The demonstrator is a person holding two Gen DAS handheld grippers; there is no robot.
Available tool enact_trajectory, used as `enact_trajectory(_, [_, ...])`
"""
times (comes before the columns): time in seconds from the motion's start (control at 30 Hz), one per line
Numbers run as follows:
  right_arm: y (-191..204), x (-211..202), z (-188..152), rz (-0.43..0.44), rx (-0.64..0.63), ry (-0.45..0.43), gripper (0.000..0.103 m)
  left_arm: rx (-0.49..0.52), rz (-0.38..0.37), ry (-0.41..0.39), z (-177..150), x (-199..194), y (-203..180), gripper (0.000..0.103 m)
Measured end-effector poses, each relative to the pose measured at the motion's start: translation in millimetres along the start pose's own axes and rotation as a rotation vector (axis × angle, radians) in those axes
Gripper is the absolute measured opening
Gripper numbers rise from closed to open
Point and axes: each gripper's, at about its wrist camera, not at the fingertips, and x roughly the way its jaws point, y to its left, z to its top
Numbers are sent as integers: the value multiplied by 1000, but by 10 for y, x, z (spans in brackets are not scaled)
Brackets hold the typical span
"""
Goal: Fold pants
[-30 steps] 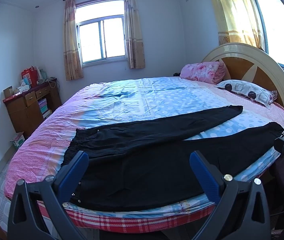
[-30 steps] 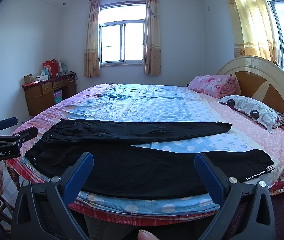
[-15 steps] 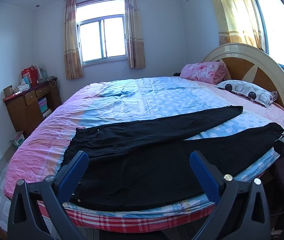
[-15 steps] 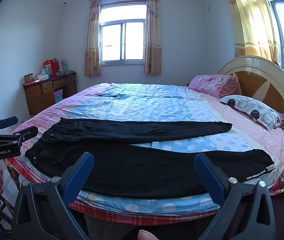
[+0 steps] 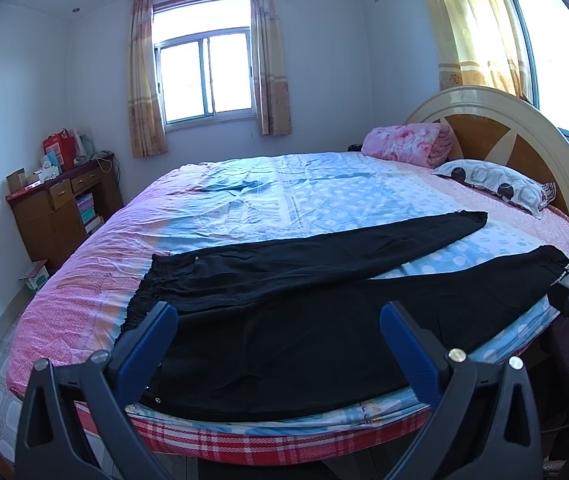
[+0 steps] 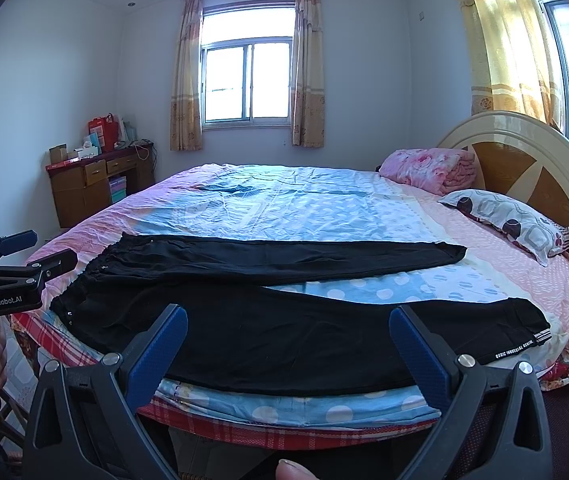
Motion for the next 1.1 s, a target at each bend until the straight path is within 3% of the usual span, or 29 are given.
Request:
enact_trajectory(0.73, [37, 91, -29, -12, -19, 29, 102, -1, -8, 34, -100, 133, 6, 103])
enact_trajectory(0.93, [-47, 313, -91, -42, -24, 73, 102, 3, -3, 109, -215, 517, 121, 103])
enact_trajectory(1.1, [-204, 560, -166, -69, -12, 138, 102, -29, 89, 156, -72, 1098, 776, 103])
